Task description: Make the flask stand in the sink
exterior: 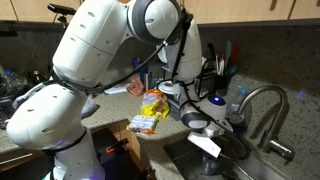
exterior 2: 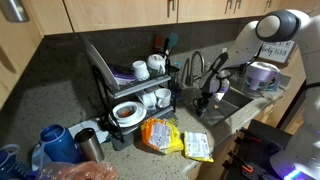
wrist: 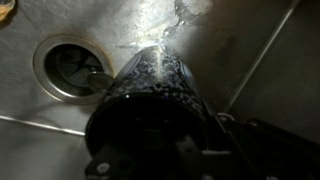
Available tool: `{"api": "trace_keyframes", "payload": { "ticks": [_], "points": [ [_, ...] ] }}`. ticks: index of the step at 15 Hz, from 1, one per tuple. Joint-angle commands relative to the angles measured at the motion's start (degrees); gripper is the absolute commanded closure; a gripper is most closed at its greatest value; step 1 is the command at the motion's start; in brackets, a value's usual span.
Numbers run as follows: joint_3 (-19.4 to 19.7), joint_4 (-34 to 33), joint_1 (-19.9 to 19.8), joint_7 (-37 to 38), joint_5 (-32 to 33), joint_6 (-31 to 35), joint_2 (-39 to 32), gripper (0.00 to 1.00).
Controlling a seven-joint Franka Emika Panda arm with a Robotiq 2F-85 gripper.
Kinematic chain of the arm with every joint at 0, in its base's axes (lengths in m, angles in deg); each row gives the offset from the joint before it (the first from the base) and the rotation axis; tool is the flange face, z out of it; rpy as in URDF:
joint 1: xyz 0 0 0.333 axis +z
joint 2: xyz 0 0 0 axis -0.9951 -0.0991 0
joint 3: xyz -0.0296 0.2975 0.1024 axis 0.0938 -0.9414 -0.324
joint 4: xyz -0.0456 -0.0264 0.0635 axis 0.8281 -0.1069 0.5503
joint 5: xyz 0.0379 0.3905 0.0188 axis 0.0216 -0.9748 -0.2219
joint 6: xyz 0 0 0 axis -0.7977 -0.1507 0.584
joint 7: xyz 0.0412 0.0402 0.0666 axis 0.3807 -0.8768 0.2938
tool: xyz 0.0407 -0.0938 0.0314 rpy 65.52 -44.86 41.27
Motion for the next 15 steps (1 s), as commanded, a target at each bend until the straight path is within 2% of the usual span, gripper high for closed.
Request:
{"api": "trace_keyframes", "payload": {
  "ticks": [1,11,12,13,14,15],
  "points": [
    [-0.67,3.89,-0.80,6.24,5.89,3.62,2.80,0.97],
    [1.04,5.78,-0.66,19.29,19.97,4.99,2.79,0.96],
    [1.14,5.81,-0.70,20.11,20.87,5.06,2.78,0.86],
    [1.29,5.85,-0.69,20.80,21.73,5.20,2.77,0.90],
    [1.47,5.85,-0.65,21.53,22.59,5.25,2.80,0.85],
    [1.58,5.86,-0.67,22.23,23.29,5.31,2.80,0.67]
  ]
}}
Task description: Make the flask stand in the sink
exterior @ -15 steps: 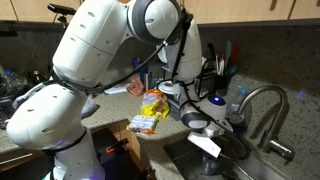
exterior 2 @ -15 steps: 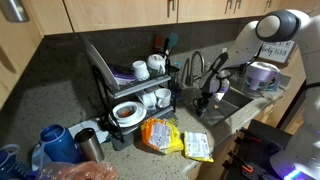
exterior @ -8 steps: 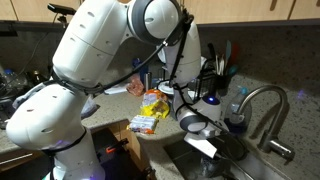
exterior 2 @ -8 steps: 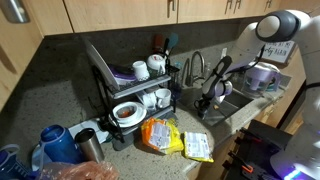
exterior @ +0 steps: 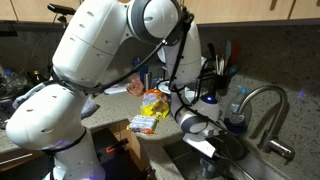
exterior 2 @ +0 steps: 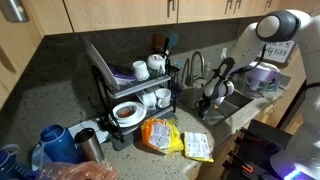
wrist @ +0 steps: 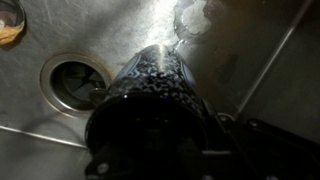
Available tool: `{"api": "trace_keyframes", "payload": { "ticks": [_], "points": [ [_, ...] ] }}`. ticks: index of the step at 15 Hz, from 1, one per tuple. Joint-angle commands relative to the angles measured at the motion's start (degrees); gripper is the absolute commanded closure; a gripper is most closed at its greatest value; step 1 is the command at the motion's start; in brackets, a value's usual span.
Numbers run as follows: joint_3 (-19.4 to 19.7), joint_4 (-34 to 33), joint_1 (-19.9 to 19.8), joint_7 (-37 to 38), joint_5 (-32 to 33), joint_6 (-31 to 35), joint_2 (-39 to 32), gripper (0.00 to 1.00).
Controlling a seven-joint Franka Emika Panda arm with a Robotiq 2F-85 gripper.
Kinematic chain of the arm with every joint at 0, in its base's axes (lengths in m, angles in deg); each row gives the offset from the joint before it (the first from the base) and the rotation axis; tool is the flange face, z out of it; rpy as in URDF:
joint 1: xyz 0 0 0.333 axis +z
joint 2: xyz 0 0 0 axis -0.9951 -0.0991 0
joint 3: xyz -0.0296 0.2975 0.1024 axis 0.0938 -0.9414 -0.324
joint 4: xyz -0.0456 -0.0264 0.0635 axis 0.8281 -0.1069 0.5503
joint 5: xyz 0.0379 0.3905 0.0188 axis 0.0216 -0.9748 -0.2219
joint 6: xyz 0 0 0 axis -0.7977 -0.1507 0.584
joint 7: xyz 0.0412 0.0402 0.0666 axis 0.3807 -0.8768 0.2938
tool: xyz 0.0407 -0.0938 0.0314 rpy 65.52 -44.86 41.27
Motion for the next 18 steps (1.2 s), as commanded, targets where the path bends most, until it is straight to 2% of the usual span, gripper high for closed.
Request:
{"api": "trace_keyframes", "payload": {
  "ticks": [1,5,9,11,18],
  "points": [
    [0.59,2.38,-0.15,3.57,3.56,1.87,2.92,0.60],
    [0.05,2.73,-0.99,4.70,5.21,2.85,4.14,0.30],
    [-2.46,3.49,-3.71,3.84,5.05,1.71,6.55,0.01],
    [-5.36,4.19,-6.66,2.71,4.62,0.01,8.19,0.00],
    [-20.26,6.48,-20.47,-5.00,-0.03,-8.87,13.04,0.00]
  ]
}}
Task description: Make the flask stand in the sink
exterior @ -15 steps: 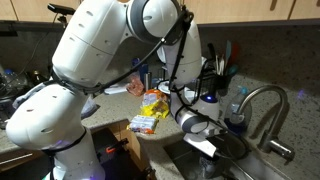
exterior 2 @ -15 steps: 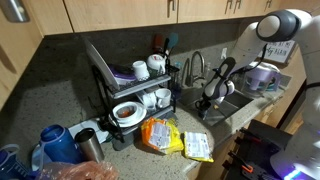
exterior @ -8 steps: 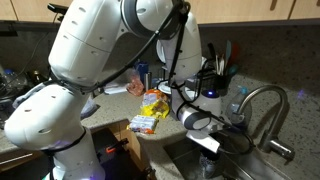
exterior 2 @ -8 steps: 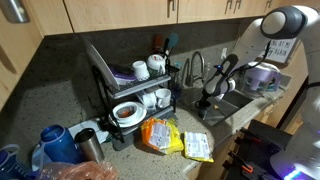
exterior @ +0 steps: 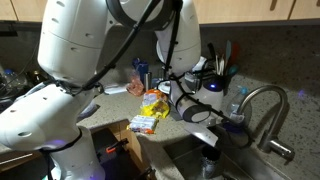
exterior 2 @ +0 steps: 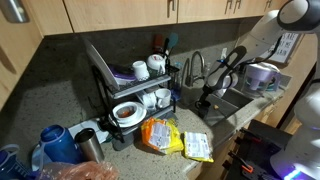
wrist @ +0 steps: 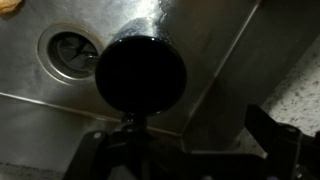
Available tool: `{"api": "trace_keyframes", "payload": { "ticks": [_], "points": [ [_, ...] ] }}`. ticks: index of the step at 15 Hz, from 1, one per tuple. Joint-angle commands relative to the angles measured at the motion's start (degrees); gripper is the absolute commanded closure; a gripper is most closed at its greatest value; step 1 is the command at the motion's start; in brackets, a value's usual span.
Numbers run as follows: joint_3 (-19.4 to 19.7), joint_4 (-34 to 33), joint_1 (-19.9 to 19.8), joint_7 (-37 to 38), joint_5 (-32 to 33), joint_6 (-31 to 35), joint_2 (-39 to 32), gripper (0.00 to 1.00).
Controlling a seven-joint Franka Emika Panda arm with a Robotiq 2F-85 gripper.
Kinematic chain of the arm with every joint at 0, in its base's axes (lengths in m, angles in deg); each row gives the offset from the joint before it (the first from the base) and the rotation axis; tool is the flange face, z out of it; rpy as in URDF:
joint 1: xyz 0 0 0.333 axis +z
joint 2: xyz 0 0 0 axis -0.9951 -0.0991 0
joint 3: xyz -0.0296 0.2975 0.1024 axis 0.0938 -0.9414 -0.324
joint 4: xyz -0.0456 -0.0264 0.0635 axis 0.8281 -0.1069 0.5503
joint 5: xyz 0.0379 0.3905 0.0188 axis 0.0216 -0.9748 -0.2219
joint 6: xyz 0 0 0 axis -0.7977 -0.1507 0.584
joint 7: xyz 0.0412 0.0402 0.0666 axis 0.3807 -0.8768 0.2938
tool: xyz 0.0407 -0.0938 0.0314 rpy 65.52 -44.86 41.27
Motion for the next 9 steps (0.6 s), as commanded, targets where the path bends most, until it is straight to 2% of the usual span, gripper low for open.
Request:
{"api": "trace_keyframes", "payload": {
  "ticks": [1,4,9],
  "points": [
    [-5.73,2.90,-5.38,-5.66,-3.99,-5.94,5.08,0.00],
    [-6.46,3.30,-5.82,-10.51,-8.77,-10.25,7.63,0.00],
    [-2.07,3.78,-1.26,-17.13,-15.90,-15.94,11.40,0.00]
  ]
}}
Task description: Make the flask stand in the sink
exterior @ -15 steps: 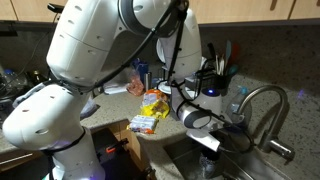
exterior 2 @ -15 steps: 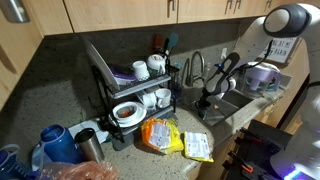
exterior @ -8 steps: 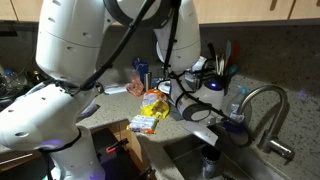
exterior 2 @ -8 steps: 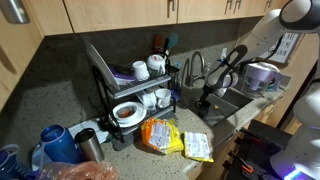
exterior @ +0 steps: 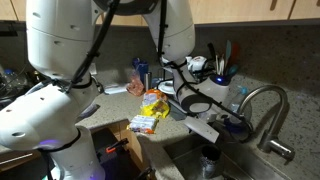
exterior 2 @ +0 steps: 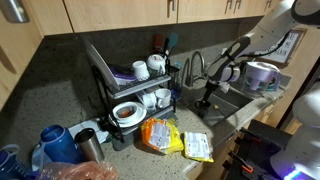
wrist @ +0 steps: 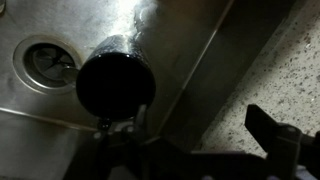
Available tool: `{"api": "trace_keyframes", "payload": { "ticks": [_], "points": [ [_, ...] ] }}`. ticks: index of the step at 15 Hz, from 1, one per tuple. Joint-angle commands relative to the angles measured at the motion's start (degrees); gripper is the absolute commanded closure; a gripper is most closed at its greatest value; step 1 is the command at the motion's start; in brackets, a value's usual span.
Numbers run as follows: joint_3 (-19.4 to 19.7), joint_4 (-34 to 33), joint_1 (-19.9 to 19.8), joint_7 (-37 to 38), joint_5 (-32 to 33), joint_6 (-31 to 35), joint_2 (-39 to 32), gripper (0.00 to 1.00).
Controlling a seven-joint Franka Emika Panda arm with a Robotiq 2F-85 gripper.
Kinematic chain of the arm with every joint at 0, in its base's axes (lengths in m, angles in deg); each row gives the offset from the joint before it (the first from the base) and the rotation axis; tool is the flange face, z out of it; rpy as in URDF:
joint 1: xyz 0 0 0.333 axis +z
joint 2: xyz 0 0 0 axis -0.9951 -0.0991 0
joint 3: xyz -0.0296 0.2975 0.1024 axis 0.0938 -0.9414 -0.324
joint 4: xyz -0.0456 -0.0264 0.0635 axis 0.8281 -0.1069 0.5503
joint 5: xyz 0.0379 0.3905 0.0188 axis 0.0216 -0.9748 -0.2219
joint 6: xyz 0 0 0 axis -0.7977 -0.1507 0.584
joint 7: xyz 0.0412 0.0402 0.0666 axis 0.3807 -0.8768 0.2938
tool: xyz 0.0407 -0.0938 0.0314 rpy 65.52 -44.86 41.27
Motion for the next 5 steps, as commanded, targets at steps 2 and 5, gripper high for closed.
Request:
{"api": "trace_keyframes", "payload": {
  "ticks": [2,5],
  "points": [
    [5.60,0.02,5.99,-3.94,-5.08,-2.09,1.83,0.00],
    [6.28,0.34,6.82,-4.32,-5.37,-2.49,2.52,0.00]
  ]
}}
